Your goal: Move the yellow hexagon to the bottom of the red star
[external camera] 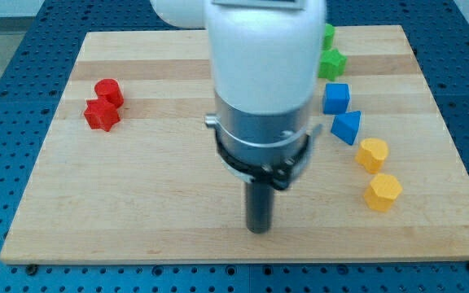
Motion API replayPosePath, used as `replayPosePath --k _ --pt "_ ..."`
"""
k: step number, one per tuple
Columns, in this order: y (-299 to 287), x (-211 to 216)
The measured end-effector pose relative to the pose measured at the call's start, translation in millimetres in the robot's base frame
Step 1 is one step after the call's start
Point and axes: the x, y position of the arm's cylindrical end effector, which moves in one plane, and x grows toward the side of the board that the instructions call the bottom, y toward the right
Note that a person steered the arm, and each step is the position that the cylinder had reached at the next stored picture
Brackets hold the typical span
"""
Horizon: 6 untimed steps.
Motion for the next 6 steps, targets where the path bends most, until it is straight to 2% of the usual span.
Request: replayPosePath --k 1,2,3,4,5,6 --pt "71 24" --pt "155 23" --pt "193 10" --pt "118 -9" --pt "101 -7" --pt "124 23"
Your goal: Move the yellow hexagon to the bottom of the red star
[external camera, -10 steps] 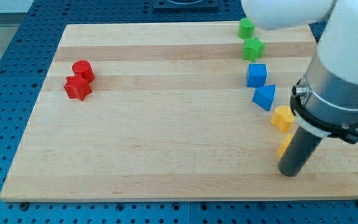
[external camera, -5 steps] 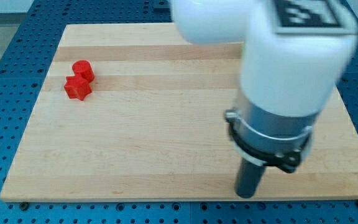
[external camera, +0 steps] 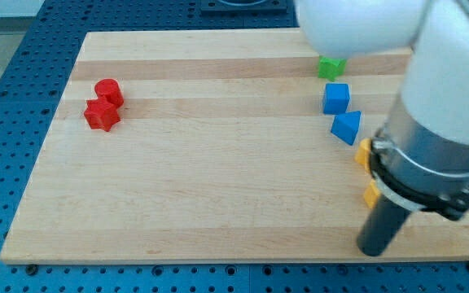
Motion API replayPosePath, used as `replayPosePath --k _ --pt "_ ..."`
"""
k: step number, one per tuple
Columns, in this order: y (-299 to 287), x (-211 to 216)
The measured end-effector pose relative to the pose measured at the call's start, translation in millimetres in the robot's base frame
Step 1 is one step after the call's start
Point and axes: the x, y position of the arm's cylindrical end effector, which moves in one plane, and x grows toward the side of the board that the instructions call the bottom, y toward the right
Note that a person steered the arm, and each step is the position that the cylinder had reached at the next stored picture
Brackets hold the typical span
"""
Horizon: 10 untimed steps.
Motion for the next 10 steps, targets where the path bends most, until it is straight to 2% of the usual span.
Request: replayPosePath --k 1,2,3,4,5,6,7,8,9,10 --pt "47 -25" --pt "47 -52" --pt "-15 -89" --pt "-87 -101" --pt "-67 -103" --pt "-61 -123" --pt "-161 -153" --pt "-178 -160" --pt "-174 -199" --pt "-218 -226"
